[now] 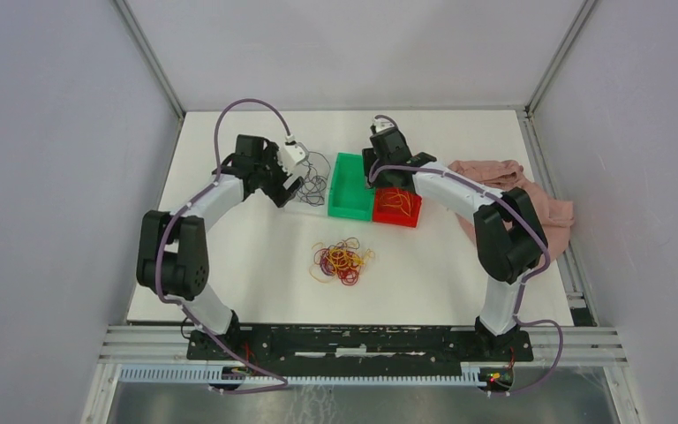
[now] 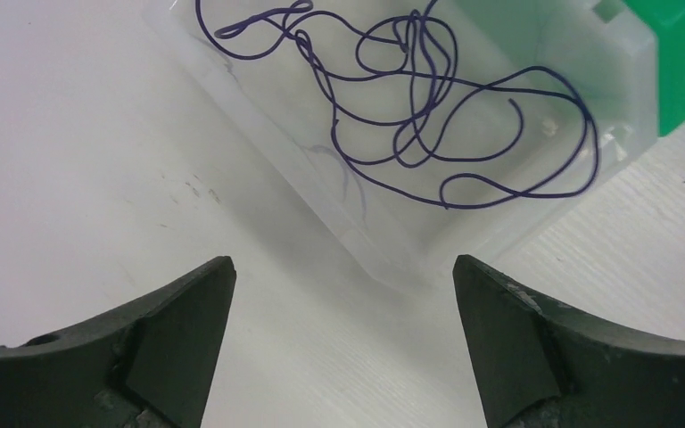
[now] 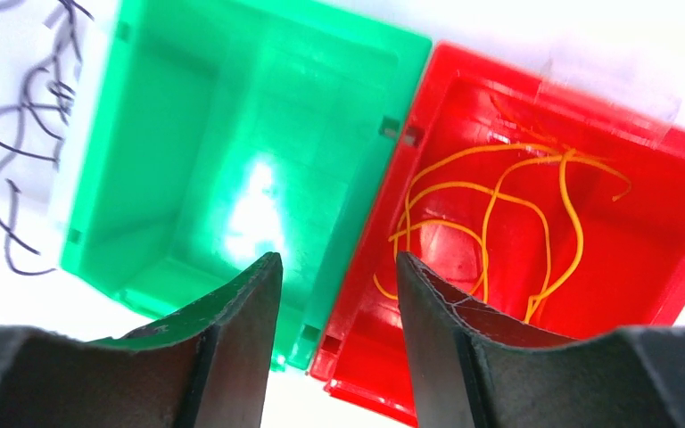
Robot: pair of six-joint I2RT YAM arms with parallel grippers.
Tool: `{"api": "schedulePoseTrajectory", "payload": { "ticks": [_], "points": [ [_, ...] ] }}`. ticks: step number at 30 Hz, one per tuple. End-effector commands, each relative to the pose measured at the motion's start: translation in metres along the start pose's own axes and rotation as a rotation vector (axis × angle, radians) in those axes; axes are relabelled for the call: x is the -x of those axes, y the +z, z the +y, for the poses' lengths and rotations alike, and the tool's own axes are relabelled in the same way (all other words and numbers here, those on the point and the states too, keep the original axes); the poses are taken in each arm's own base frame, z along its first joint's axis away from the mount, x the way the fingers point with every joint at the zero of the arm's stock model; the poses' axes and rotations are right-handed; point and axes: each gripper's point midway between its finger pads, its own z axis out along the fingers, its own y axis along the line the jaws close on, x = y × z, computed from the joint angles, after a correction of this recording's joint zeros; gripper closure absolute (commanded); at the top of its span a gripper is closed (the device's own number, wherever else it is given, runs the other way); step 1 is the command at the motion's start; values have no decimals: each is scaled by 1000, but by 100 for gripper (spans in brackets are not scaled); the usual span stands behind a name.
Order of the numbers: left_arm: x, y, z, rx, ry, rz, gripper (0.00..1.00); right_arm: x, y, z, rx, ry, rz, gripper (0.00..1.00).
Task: Untangle the cables
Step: Adjust the bin at the center of the board, then untie the cable.
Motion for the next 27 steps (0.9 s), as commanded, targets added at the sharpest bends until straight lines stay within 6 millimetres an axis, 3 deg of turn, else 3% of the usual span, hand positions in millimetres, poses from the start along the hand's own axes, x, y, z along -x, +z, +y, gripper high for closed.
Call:
{"api": "schedulePoseTrajectory", "payload": {
  "ticks": [1,4,10,13,16,21,27],
  "points": [
    [31,-38,-3,-22,50,-87,1,35,-8,11,36,-3,-56,42],
    [43,-60,-10,-62,52,-104,1,42,-23,13,51,11,-87,38],
    [66,-111,-38,-156,71,-158,1,57,-79,26,128,-20,-200,27],
    [63,-132,-65,-243,79,-168,1,47,-106,43,176,-85,-219,26],
    [56,-145,-96,-337,67,-194,4,21,-126,64,237,-148,-210,26],
    [40,-140,-143,-451,-99,-155,10,-18,-142,81,324,-164,-193,29],
    [41,-110,-175,-471,-238,-81,17,-40,-145,61,283,-129,-192,33]
  ]
}}
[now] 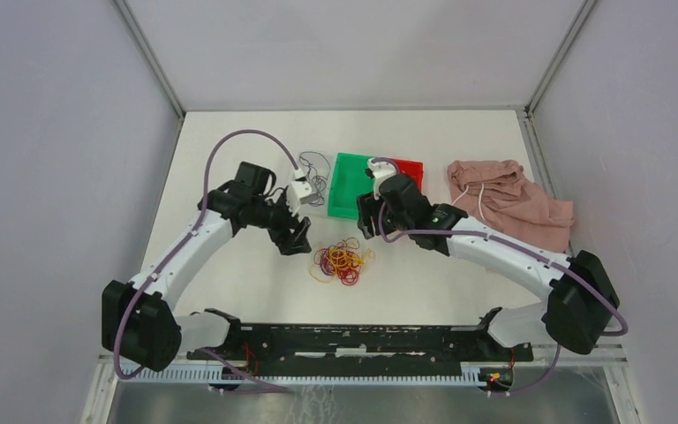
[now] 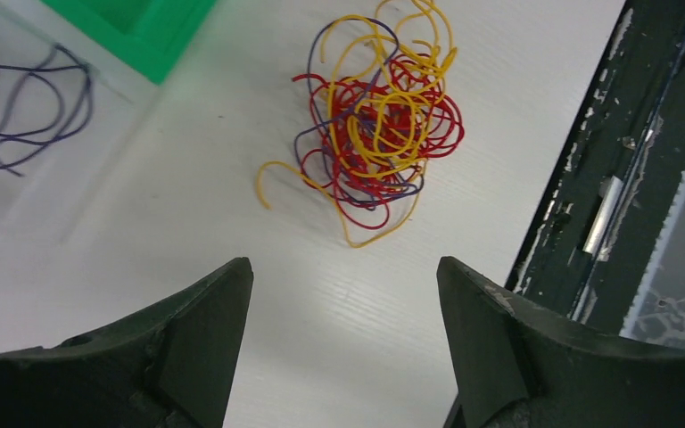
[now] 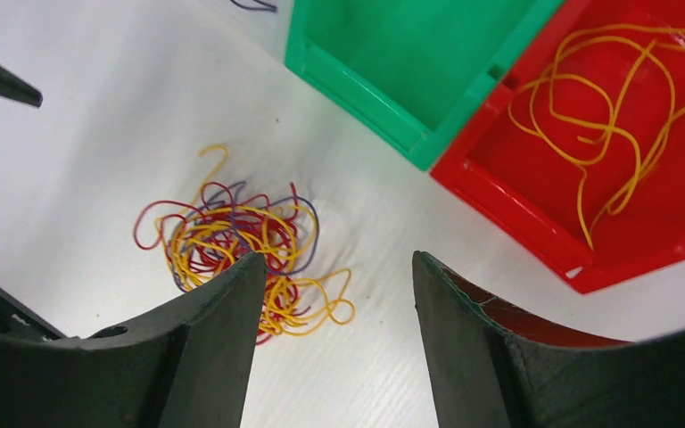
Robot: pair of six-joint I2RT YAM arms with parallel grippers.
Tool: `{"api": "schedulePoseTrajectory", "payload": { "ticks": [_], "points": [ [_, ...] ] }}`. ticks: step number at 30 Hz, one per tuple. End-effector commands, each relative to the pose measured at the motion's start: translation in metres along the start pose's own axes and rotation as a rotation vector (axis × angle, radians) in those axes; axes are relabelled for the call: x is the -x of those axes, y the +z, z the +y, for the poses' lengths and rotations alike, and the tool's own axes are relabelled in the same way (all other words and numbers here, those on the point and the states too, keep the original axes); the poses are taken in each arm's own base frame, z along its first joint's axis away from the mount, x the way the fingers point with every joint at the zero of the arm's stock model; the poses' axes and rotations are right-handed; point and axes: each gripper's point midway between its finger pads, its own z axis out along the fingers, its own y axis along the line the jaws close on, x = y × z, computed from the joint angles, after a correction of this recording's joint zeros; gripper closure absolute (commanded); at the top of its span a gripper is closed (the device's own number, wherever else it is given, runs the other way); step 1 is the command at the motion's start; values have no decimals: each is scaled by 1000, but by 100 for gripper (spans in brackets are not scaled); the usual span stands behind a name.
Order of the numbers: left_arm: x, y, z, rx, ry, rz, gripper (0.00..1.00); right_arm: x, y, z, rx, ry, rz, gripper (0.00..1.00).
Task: Untangle the cables
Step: Untie the cable.
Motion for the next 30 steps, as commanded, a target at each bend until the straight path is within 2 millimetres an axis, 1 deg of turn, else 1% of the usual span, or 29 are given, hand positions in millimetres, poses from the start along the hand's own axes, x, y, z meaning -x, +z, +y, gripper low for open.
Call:
{"api": "schedulePoseTrajectory", "payload": {
  "ticks": [1,4,9,12,13,17,20,23,24,30],
  "points": [
    [14,27,-11,-12,-154,-25,17,14,-16,-9,-33,37,-89,33],
    [10,43,-11,-23,-252,-12,17,14,-27,-21,-85,39,-112,34],
    [-18,65,-7,-25,-349,56,21,18,-44,-31,-126,50,-156,36],
    [-25,72,-3,-19,-394,78,23,20,-51,-35,-141,58,-173,37],
    [-25,74,-4,-29,-401,80,24,20,-52,-36,-145,59,-178,37],
    [-29,79,0,-28,-403,91,38,20,-53,-38,-156,60,-181,38],
    [-32,81,0,-35,-406,106,43,21,-52,-38,-157,59,-182,38],
    [-34,84,0,-44,-410,119,55,22,-52,-38,-160,61,-187,38],
    [-35,84,0,-52,-407,125,58,23,-52,-38,-160,61,-190,38],
    [-36,83,-6,-103,-360,141,60,25,-51,-38,-162,54,-187,37]
  ]
}}
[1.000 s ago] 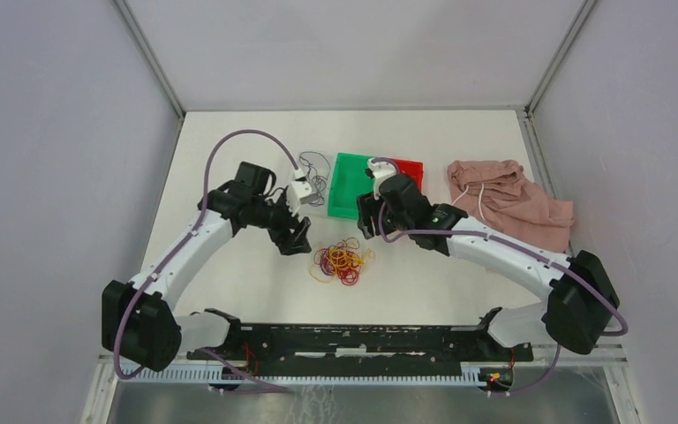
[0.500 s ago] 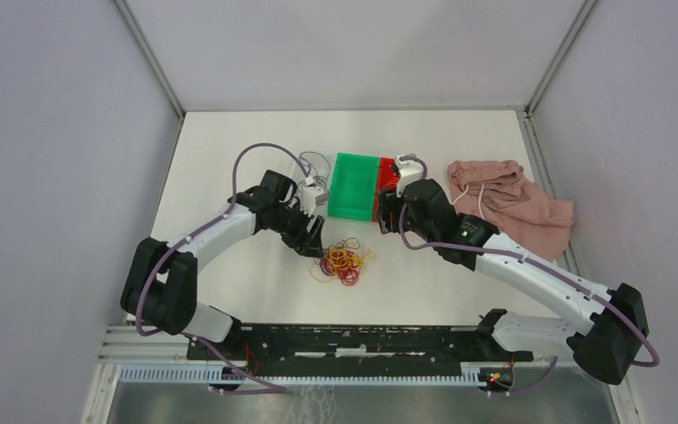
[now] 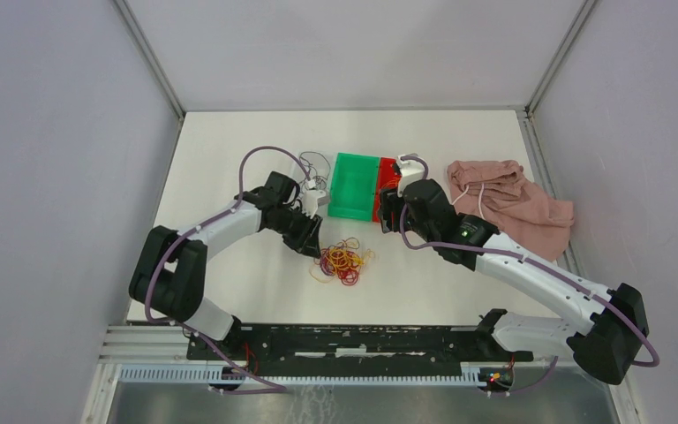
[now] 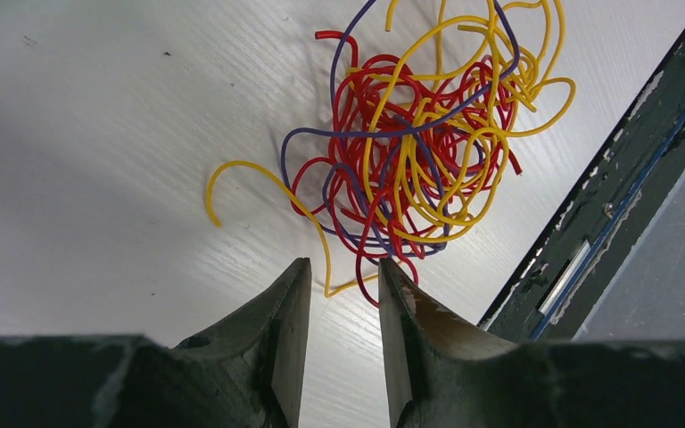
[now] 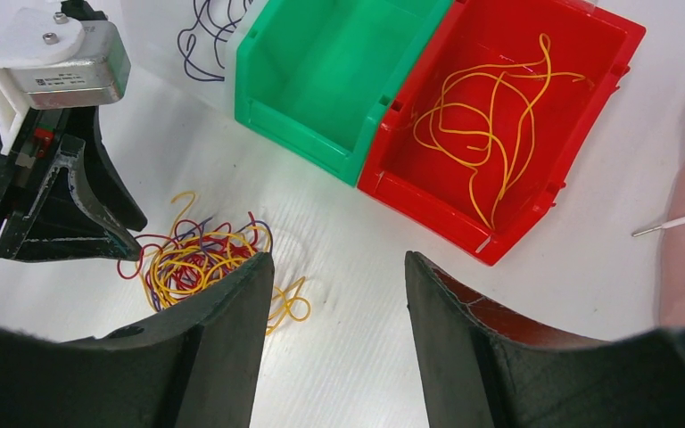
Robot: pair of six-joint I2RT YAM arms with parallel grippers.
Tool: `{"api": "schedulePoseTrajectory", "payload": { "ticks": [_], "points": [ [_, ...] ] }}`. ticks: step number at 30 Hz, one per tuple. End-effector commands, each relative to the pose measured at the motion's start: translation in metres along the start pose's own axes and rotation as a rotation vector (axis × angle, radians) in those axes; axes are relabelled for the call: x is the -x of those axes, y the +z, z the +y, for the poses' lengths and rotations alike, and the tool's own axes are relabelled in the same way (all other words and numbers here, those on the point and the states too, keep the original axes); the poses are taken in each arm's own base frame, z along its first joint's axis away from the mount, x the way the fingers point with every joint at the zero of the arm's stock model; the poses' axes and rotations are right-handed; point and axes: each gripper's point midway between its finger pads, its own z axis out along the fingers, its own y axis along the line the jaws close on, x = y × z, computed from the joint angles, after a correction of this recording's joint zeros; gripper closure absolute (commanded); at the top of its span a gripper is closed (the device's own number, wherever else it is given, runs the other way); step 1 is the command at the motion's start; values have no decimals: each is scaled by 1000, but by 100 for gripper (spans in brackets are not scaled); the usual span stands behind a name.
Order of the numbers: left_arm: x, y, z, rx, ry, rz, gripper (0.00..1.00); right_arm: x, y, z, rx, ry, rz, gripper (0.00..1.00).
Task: Untangle the cables
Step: Untie the cable.
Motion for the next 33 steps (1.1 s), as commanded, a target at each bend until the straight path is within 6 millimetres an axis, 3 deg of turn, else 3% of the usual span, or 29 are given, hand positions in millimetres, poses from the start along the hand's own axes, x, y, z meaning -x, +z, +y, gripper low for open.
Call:
{"api": "schedulePoseTrajectory", "payload": {
  "ticks": [1,8,14,17,21,25,33],
  "points": [
    [16,-5,-8,-49,75,-31,60,10,0,-3,-23,10,-35,38],
    [17,5,5,-9,107,-9,78,5,4,-2,-18,38,-38,37],
    [25,1,17,120,273,14,95,9,2,3,24,71,-50,36],
    [48,-22,10,201,417,-30,97,17,-2,26,190,123,-57,34],
    [75,-62,-16,256,633,-82,97,23,-5,55,349,135,-54,31],
    [86,-92,-44,286,798,-108,97,26,-4,78,469,136,-51,28],
    [106,-129,-79,340,1013,-218,97,39,-10,113,674,157,-94,25]
  ]
}}
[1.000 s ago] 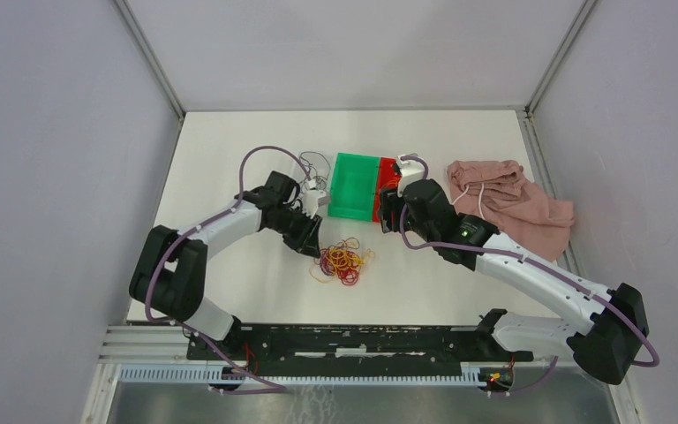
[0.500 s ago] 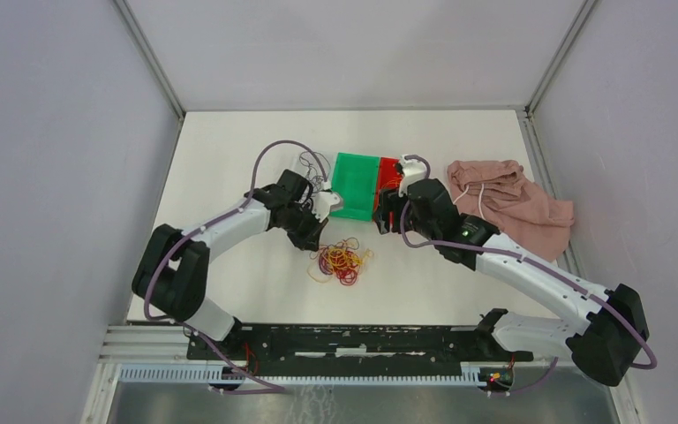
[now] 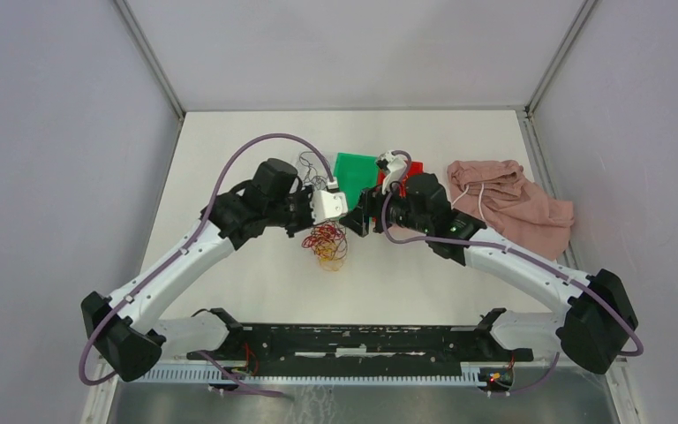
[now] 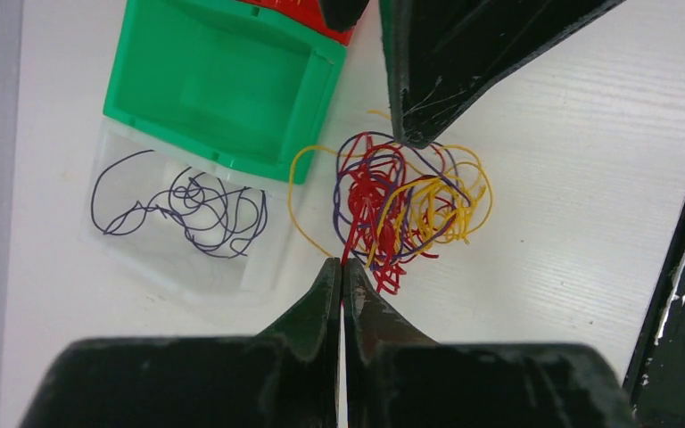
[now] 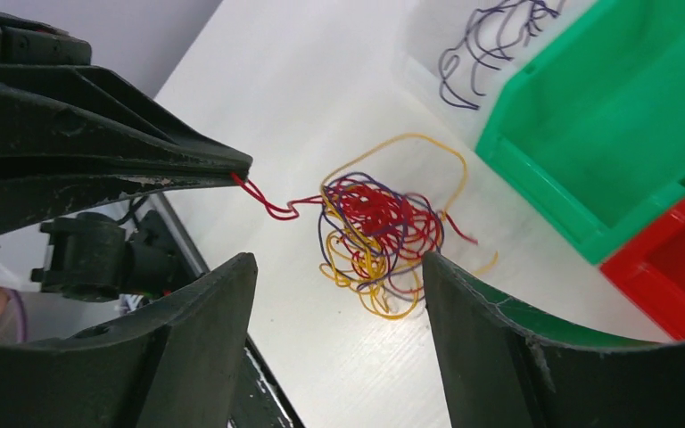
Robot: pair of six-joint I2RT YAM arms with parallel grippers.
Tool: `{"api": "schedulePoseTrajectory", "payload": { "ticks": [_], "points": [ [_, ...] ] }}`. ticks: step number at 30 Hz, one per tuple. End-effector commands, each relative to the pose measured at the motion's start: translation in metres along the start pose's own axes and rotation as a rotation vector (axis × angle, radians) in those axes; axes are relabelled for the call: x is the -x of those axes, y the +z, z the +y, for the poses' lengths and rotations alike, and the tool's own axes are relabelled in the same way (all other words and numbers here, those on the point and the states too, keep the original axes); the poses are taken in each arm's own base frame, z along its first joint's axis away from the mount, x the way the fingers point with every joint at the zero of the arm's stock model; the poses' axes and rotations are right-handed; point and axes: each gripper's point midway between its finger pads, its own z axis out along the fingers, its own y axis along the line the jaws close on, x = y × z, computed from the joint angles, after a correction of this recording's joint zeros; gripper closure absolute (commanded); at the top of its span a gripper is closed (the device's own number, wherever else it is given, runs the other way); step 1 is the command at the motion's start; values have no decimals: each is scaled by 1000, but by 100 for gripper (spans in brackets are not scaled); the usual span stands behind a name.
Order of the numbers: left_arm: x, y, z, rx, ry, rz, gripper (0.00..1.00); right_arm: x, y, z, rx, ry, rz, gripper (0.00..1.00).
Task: Untangle the cables
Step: Untie the cable.
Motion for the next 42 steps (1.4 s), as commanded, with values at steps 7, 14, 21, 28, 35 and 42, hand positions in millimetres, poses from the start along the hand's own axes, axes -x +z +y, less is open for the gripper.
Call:
{"api": "schedulePoseTrajectory", "payload": {
  "ticks": [7,14,21,28,35,42],
  "points": [
    [52,-39,12,85,113,-135,97,28,-3,57,289,12,-91,25],
    [72,-45,11,79,13,-162,97,22,1,58,283,-3,-101,25],
    [76,-52,1,28,-12,-163,97,36,6,45,195,13,-190,26],
    [78,-50,-7,-20,-16,-163,97,45,11,41,165,50,-245,27],
    [90,-50,-15,-75,-11,-204,97,41,21,43,160,69,-241,28],
    [127,-65,-11,-113,17,-306,97,27,34,43,132,61,-227,30]
  ]
}}
